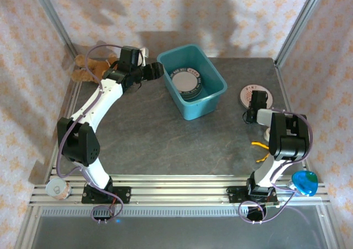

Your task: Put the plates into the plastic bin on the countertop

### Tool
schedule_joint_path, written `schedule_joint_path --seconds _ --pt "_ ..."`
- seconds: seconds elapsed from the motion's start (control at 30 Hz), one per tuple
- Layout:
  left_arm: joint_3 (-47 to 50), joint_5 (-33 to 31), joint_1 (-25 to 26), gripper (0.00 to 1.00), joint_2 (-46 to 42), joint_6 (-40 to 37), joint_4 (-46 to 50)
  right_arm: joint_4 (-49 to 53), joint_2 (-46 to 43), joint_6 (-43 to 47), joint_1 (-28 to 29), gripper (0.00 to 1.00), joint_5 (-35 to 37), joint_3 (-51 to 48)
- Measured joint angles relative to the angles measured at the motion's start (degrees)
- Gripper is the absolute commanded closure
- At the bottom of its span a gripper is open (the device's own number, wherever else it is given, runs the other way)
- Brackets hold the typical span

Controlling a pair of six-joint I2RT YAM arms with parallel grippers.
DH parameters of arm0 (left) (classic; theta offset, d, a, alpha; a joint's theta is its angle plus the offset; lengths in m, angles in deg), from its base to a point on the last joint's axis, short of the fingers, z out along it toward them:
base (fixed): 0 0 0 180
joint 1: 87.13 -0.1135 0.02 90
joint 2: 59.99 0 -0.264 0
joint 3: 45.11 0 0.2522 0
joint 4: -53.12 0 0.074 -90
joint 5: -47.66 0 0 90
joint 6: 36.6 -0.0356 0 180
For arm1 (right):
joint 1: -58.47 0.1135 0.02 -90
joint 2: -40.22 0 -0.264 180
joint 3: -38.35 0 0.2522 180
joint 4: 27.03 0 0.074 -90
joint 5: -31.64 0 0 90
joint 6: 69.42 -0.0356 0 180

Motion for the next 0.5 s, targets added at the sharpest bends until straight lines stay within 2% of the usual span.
schedule_joint_path --seconds 0.27,0.5 --pt "0.8 0.0 0.0 0.26 0.0 0.2 -1.0 -0.2 -3.8 2.9 0.4 1.00 -2.6 -2.8" --pt "2.1 0.0 0.0 0.26 0.0 0.3 -1.4 0.9 -7.3 6.0 0.6 1.00 -4.3 -4.5"
